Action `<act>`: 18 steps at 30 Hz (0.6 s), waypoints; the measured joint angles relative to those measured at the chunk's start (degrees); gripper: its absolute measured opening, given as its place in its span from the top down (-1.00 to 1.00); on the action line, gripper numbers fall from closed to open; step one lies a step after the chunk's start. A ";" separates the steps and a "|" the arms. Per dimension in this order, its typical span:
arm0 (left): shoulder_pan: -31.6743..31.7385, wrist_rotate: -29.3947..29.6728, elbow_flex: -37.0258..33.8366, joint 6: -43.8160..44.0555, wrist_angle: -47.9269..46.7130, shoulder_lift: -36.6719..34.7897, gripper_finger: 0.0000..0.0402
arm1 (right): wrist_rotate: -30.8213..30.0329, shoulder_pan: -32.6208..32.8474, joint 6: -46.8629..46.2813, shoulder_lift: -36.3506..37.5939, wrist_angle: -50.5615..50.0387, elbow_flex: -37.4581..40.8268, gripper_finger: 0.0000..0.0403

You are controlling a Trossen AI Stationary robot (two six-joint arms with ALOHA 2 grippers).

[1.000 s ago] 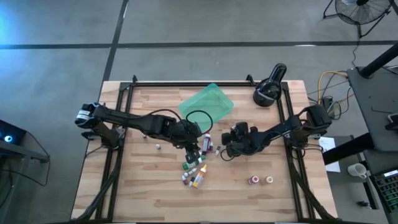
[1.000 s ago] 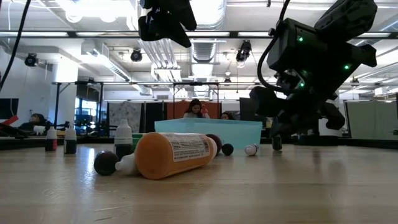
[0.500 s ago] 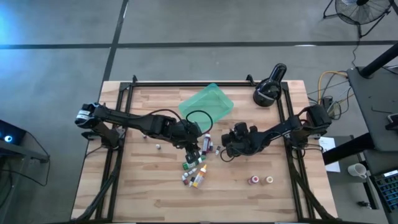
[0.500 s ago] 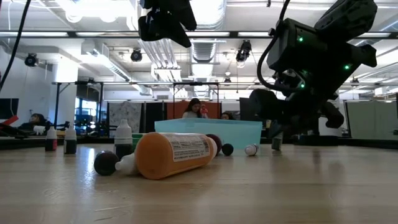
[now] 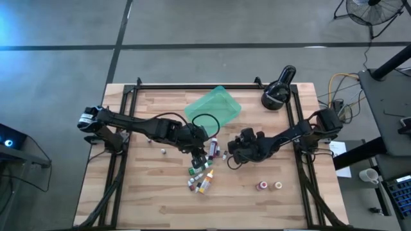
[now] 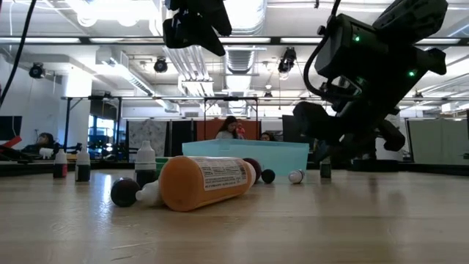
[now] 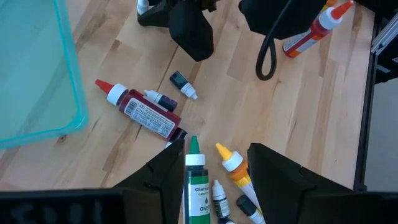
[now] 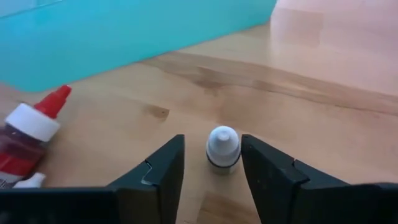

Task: Pick & Place food coloring
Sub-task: Adjust the blue small food coloring bottle

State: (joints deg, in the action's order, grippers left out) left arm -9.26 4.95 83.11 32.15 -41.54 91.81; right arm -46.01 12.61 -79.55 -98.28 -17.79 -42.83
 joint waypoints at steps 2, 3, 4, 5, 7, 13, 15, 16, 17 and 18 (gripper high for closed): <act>0.00 0.00 0.00 0.01 0.00 0.00 0.27 | 0.01 0.32 0.72 0.20 0.01 -0.33 0.21; 0.00 0.00 0.00 0.01 -0.02 0.00 0.27 | 0.01 0.49 1.14 0.31 0.01 -0.50 0.20; 0.00 0.00 0.00 0.01 0.00 0.00 0.27 | 0.02 0.68 1.56 0.44 0.02 -0.76 0.18; -0.02 0.00 0.00 0.20 0.00 0.00 0.27 | 0.09 0.81 1.93 0.73 0.07 -0.95 0.16; -0.10 0.00 0.00 0.76 -0.02 0.00 0.27 | 0.19 1.10 2.01 1.41 0.04 -1.07 0.13; -0.46 -0.02 0.00 0.80 -0.02 0.00 0.27 | 1.08 1.15 2.04 3.84 -0.12 -1.07 0.02; -0.56 0.00 0.00 0.82 0.00 0.00 0.27 | 1.12 1.15 2.04 4.79 -0.88 -1.07 0.00; -0.67 0.00 0.00 0.87 -0.01 0.00 0.27 | 1.12 1.15 1.99 5.28 -1.60 -1.07 -0.01; -0.79 0.00 0.00 0.87 0.00 0.00 0.27 | 1.10 1.15 2.02 5.89 -2.42 -1.07 -0.02; -1.00 0.01 0.00 0.87 0.00 0.00 0.27 | 1.11 1.15 2.25 6.50 -3.49 -1.07 -0.04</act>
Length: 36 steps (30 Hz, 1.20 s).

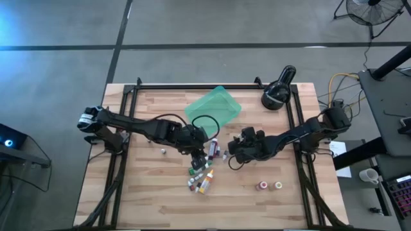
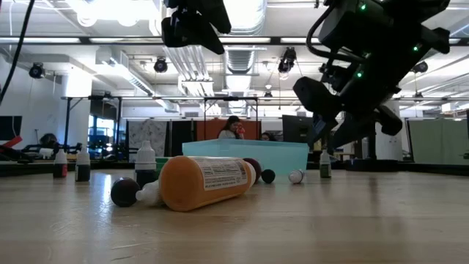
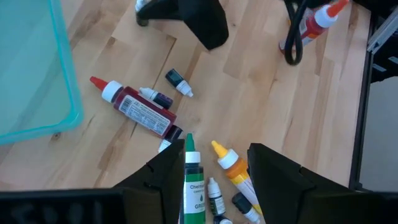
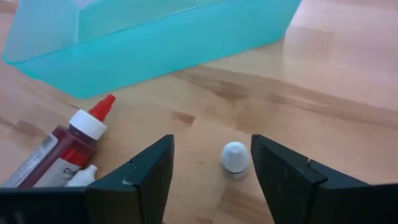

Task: Pick & Place food coloring
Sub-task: Adjust the blue small food coloring bottle

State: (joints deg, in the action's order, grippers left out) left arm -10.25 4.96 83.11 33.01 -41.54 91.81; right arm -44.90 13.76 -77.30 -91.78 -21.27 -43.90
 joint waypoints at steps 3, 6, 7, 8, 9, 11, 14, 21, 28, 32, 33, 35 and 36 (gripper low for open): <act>-0.70 -0.03 0.00 0.00 0.15 0.00 0.27 | 0.03 -0.02 1.93 1.76 -3.10 0.00 -0.08; -1.44 -0.01 0.00 0.02 0.39 0.00 0.27 | 0.94 -0.02 4.05 3.55 -4.54 0.04 -0.13; -1.74 0.00 0.00 0.00 0.44 0.00 0.27 | 1.63 -0.02 5.44 4.38 -4.38 0.04 -0.14; -2.15 0.01 0.00 -0.10 0.40 0.00 0.27 | 2.51 0.14 7.60 5.16 -3.80 0.04 -0.15; -2.65 -0.01 0.00 -0.54 0.38 0.00 0.27 | 3.36 0.24 10.80 5.88 -2.92 -0.07 -0.16; -3.69 -0.03 0.00 -1.62 0.39 0.00 0.27 | 6.86 0.35 20.75 7.18 -1.60 -0.81 -0.17; -4.75 -0.14 0.00 -1.84 0.36 0.00 0.27 | 16.14 0.35 39.62 8.51 -0.99 -2.15 -0.17; -4.98 -0.01 0.00 0.19 0.35 0.00 0.27 | 32.01 0.67 68.34 7.50 -0.73 -6.40 -0.15; -5.41 -0.39 0.00 4.92 -4.55 -0.30 0.27 | 29.80 0.54 95.10 -0.59 -5.07 -13.82 -0.15; -5.46 0.44 0.00 8.17 -8.05 -2.80 0.27 | 29.18 -0.40 103.29 -5.71 -13.13 -18.54 -0.13; -5.52 1.04 0.00 8.58 -8.40 -3.57 0.27 | 28.70 -0.48 104.30 -6.85 -14.81 -19.53 -0.12; -5.61 2.43 0.00 8.99 -8.35 -5.08 0.27 | 25.91 -0.47 104.72 -9.22 -17.57 -21.30 -0.10; -5.61 3.13 0.00 9.13 -8.37 -5.78 0.27 | 24.24 -0.39 104.99 -10.42 -18.78 -22.11 -0.09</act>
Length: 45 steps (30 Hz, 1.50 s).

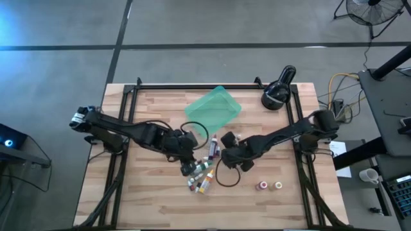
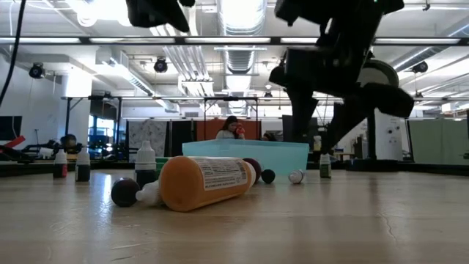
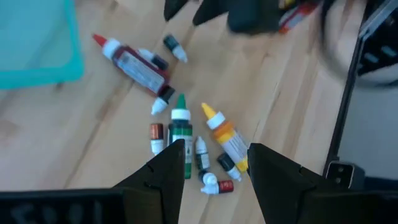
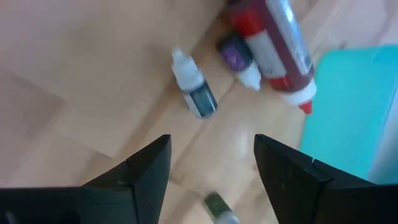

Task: Pick & Place food coloring
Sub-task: Adjust the blue small food coloring bottle

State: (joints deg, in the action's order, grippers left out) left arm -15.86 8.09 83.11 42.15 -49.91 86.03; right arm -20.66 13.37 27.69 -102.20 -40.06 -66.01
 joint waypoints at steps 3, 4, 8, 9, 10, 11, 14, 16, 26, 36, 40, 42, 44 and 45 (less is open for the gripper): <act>-0.13 1.66 0.00 0.05 -0.09 -2.00 0.27 | -0.29 -0.09 2.95 -2.97 -2.71 -3.07 -0.07; -0.14 2.17 0.00 0.04 -0.22 -2.70 0.27 | 0.97 -0.09 3.91 -3.72 -2.89 -4.10 -0.07; -0.15 2.45 0.00 -0.24 -1.06 -5.32 0.27 | 5.70 -0.07 6.15 -5.93 -3.30 -7.40 -0.07; -0.13 2.46 0.00 -0.22 -1.09 -6.11 0.27 | 5.98 -0.09 6.35 -6.26 -3.17 -8.19 -0.06; -0.15 2.44 0.00 -0.22 -1.09 -7.15 0.27 | 6.00 -0.20 6.41 -6.48 -3.32 -8.73 -0.06; -0.15 2.45 0.00 -0.24 -1.10 -8.00 0.27 | 6.13 -0.32 6.48 -6.65 -3.93 -9.14 -0.06; -0.15 3.33 0.00 -0.28 -1.29 -10.37 0.27 | 8.19 -0.76 7.68 -6.68 -3.70 -9.62 -0.06; -0.12 5.31 -0.01 -0.33 -1.89 -11.60 0.27 | 10.47 -1.04 8.76 -6.68 -3.95 -9.31 -0.06; -0.11 8.30 -4.50 4.64 -9.42 -18.96 0.27 | 12.99 -1.87 11.36 -7.63 -3.52 -9.32 -0.06; -0.25 11.01 -14.94 14.35 -8.09 -25.32 0.27 | 13.34 -3.14 13.04 -13.18 -4.67 -12.03 -0.06; -0.74 10.65 -18.86 17.71 -7.10 -26.64 0.27 | 13.37 -4.39 12.61 -13.15 -5.03 -12.16 -0.05; -1.00 10.52 -20.45 18.88 -6.93 -27.06 0.27 | 13.49 -5.03 12.60 -13.15 -6.05 -12.31 0.00; -1.16 10.03 -21.65 19.67 -6.33 -27.14 0.27 | 14.29 -5.43 12.93 -13.15 -6.25 -12.62 0.07; -1.16 9.70 -22.01 19.98 -5.90 -27.14 0.27 | 14.88 -5.60 12.98 -13.15 -6.31 -12.74 0.12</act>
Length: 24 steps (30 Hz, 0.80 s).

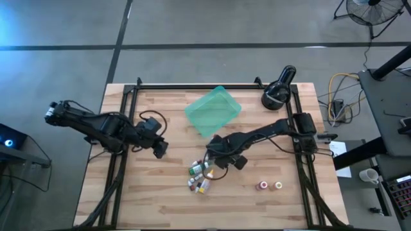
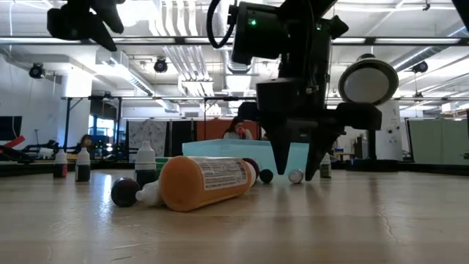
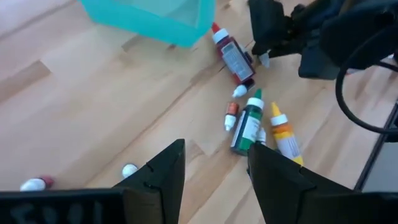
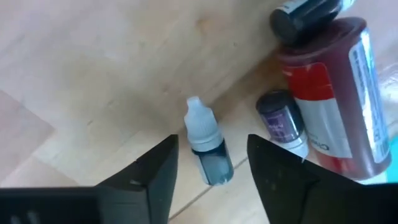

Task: Pick & Place food coloring
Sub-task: Adjust the blue small food coloring bottle

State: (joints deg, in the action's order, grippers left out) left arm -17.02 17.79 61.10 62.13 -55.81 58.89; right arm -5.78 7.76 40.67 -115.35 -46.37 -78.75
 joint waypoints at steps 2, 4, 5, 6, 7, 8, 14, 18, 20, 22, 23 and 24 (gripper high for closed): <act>-0.26 -0.60 -0.75 0.50 0.97 0.00 0.27 | 1.15 0.01 0.16 0.00 0.03 -0.21 0.20; -0.46 -0.79 -1.30 0.52 2.09 -0.02 0.27 | 1.73 0.07 0.39 0.00 0.15 -0.34 0.28; -0.46 -0.83 -1.48 0.52 2.51 0.00 0.27 | 1.92 0.12 0.31 0.00 0.13 -0.34 0.31; -0.46 -0.81 -1.49 0.52 2.45 0.01 0.27 | 2.16 0.12 0.30 0.00 0.13 -0.34 0.34; -0.45 -0.80 -1.49 0.52 2.53 0.04 0.27 | 2.66 0.10 0.42 0.00 0.15 -0.34 0.36; -0.45 -0.79 -1.49 0.52 2.80 0.04 0.27 | 3.19 0.05 0.48 0.00 0.13 -0.34 0.38; -0.45 -0.78 -1.49 0.50 4.04 0.07 0.27 | 3.28 -0.02 2.59 0.00 0.24 -0.32 0.45; -0.45 -0.77 -1.49 0.50 5.10 0.07 0.27 | 3.26 -0.29 3.34 -0.67 0.42 -0.29 0.49; -0.47 -0.77 -1.49 0.50 5.56 0.09 0.27 | 3.27 -0.37 3.54 -1.48 0.37 -0.32 0.51; -0.52 -0.75 -1.49 0.50 6.00 0.09 0.27 | 3.23 -0.30 4.36 -1.78 0.35 -0.34 0.53; -0.58 -0.79 -1.49 0.52 6.16 0.09 0.27 | 3.21 -0.28 4.86 -2.03 0.37 -0.36 0.54; -0.64 -0.76 -1.49 0.58 6.29 0.10 0.27 | 3.21 -0.28 5.27 -2.10 0.31 -0.45 0.56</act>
State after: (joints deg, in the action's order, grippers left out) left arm -17.66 17.02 59.61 62.71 -49.53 58.99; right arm -2.57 7.49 45.93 -117.45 -46.06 -79.20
